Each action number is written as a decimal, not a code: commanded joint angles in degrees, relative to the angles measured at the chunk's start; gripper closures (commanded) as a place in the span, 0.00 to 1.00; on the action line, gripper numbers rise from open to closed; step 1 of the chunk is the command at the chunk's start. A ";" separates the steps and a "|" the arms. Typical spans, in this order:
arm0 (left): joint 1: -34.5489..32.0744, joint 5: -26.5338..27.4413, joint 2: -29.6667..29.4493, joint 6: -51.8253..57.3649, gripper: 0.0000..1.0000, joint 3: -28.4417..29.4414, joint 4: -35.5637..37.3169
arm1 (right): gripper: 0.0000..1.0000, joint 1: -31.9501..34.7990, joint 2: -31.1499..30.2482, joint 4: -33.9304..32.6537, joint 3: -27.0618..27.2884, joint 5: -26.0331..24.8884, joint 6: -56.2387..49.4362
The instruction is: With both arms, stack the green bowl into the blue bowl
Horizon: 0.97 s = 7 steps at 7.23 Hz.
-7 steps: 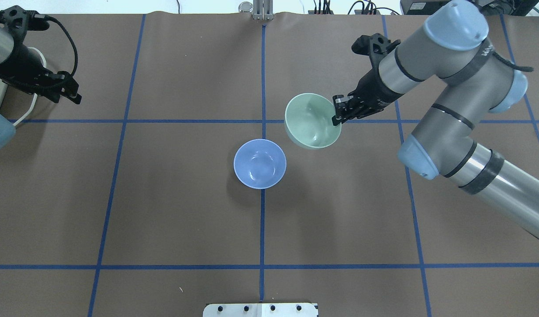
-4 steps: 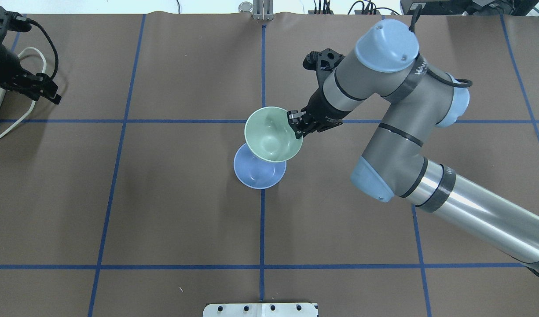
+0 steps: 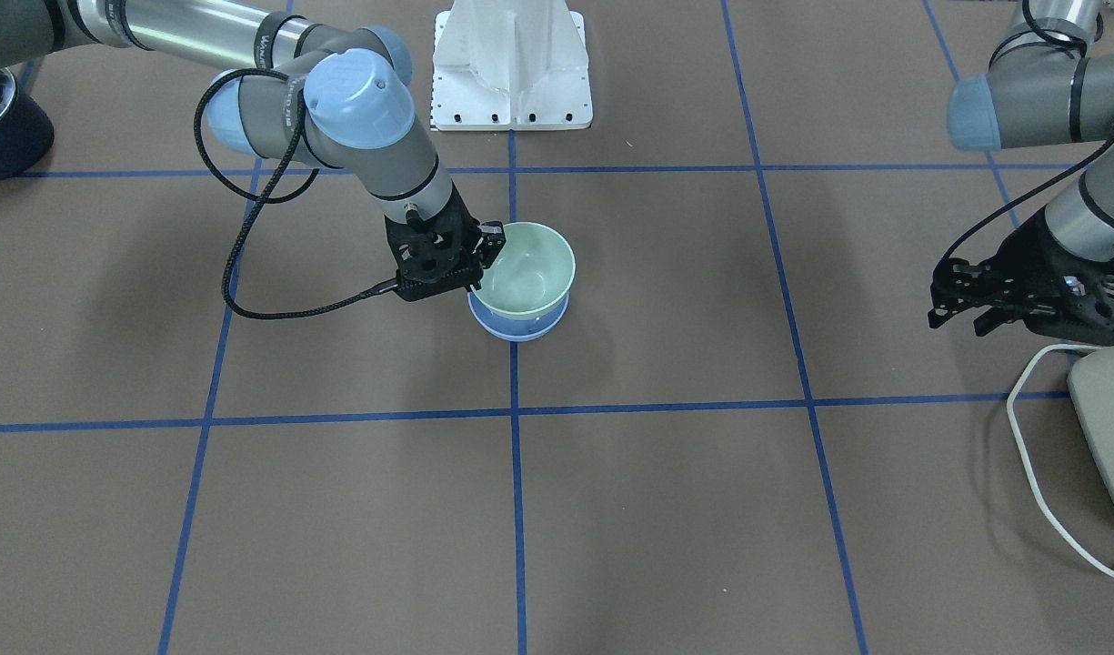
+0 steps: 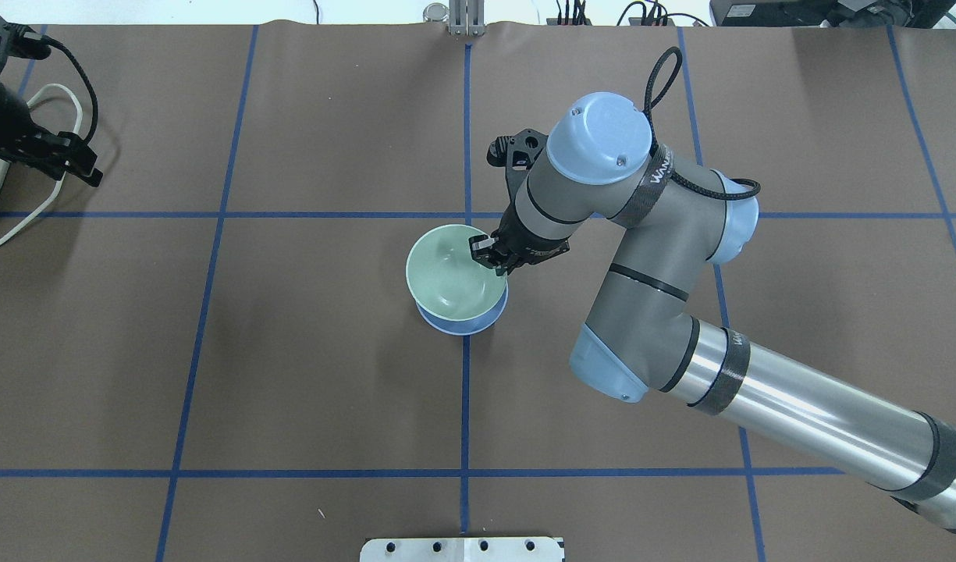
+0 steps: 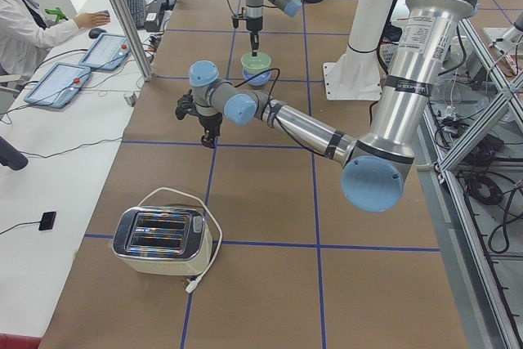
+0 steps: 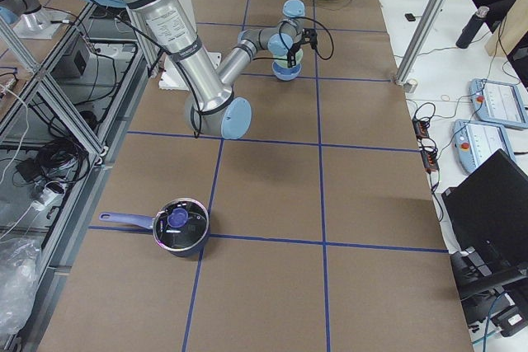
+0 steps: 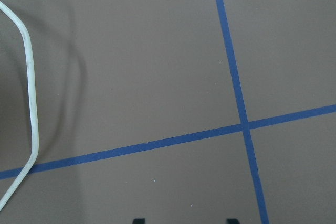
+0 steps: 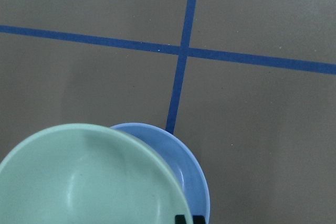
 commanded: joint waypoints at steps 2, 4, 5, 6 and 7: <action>0.16 0.13 0.01 0.00 0.39 0.24 0.00 | 0.88 -0.31 -0.01 -0.02 -0.72 -0.79 -0.23; 0.25 0.13 0.01 0.00 0.39 0.51 -0.09 | 0.88 -0.40 -0.01 -0.02 -1.42 -1.05 -0.32; 0.25 0.13 0.01 0.00 0.39 0.51 -0.09 | 0.88 -0.58 -0.01 -0.02 -1.51 -1.58 -0.32; 0.25 0.13 0.01 0.00 0.39 0.59 -0.09 | 0.88 -0.58 0.08 -0.02 -1.51 -1.67 -0.32; 0.34 0.13 0.01 0.00 0.39 0.59 -0.09 | 0.88 -0.67 0.08 -0.02 -1.51 -1.67 -0.24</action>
